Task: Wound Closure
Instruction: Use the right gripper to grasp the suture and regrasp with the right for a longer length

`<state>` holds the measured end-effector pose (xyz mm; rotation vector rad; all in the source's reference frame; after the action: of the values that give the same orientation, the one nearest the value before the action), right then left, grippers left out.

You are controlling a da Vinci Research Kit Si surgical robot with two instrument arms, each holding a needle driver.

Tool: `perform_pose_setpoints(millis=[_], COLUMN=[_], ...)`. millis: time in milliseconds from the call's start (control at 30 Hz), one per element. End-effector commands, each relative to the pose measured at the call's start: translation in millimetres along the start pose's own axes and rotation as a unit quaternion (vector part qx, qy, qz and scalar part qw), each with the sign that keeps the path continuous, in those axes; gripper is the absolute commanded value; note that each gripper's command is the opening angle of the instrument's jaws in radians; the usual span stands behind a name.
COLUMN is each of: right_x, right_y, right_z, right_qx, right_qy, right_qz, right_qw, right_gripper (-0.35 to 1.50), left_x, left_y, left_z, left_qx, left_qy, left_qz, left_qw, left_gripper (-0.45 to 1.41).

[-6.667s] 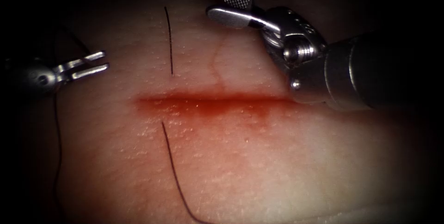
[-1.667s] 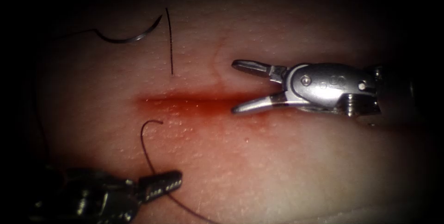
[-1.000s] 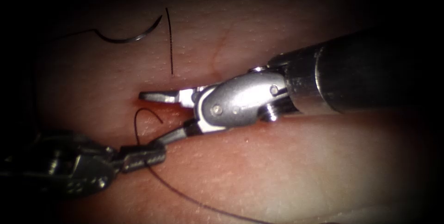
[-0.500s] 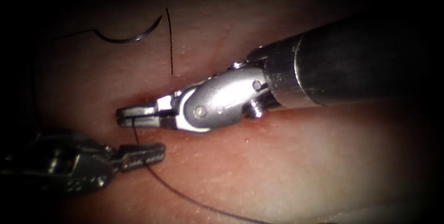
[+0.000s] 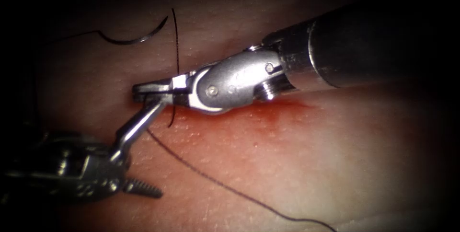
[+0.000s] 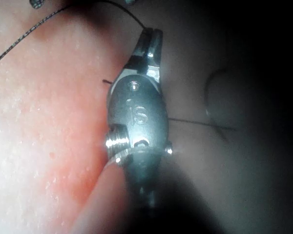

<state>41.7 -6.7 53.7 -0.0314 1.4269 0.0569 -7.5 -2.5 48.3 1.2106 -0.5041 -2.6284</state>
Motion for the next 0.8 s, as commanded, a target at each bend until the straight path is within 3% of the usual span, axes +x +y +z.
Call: perform_pose_setpoints(millis=[33,300,633,800], right_x=[-1.3,-3.0,-3.2,-3.3], right_y=[0.6,1.9,2.3,2.5], right_z=[1.0,1.8,1.8,1.7], right_qx=[-0.002,-0.014,-0.017,-0.018], right_qy=[-0.007,-0.017,-0.019,-0.02], right_qz=[0.004,0.029,0.042,0.045], right_qw=[1.0,0.999,0.999,0.999], right_gripper=[-0.35,-0.35,-0.35,-0.35], left_x=[0.2,2.6,3.5,4.2], left_y=[0.3,2.2,4.3,4.3], left_z=[1.0,3.8,6.9,7.6], left_qx=[0.005,0.049,0.058,0.066], left_qy=[-0.002,-0.024,-0.05,-0.037], left_qz=[0.0,0.049,0.106,0.115], left_qw=[1.0,0.997,0.991,0.991], left_gripper=[1.18,1.16,1.1,1.05])
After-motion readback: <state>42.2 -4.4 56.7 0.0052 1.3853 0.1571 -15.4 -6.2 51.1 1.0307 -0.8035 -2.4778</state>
